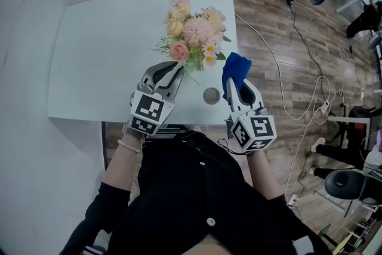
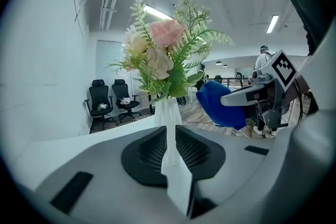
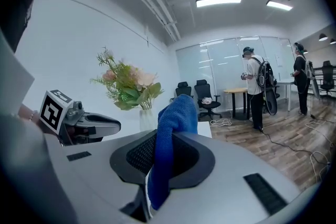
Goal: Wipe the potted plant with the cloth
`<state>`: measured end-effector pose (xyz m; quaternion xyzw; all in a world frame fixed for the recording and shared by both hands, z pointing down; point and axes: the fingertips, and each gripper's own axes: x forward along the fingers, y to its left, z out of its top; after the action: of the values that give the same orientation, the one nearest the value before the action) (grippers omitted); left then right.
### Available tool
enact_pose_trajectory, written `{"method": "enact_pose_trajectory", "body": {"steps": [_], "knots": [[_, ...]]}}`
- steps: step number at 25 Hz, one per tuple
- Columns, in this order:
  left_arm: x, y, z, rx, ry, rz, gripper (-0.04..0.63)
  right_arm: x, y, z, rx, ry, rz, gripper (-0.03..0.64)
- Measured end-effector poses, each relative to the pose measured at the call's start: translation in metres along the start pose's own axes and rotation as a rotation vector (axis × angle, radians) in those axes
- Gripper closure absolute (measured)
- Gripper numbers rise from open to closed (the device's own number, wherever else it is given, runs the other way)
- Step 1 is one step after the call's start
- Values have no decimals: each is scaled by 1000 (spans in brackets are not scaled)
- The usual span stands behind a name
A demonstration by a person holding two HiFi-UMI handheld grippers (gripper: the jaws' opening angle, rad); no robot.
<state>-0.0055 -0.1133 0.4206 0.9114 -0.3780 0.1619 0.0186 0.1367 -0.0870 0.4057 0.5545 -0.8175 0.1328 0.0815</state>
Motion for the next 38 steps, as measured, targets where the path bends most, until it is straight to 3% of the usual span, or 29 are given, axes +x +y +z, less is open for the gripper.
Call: {"method": "enact_pose_trajectory", "body": {"steps": [4,11,21,38], "knots": [[-15,1,9,6,-7,18,563,-8,2,3,-15,-10,2,540],[-34,-4,21,13,-18,33,572,-15,4,12,-57,-22,0,540],[-47,-18,34,70,-39,-21,577,-21,7,25,-49,-49,7,540],[-48,-15,31,18,-42,-1,578,-20,7,23,-48,-31,9,540]]}}
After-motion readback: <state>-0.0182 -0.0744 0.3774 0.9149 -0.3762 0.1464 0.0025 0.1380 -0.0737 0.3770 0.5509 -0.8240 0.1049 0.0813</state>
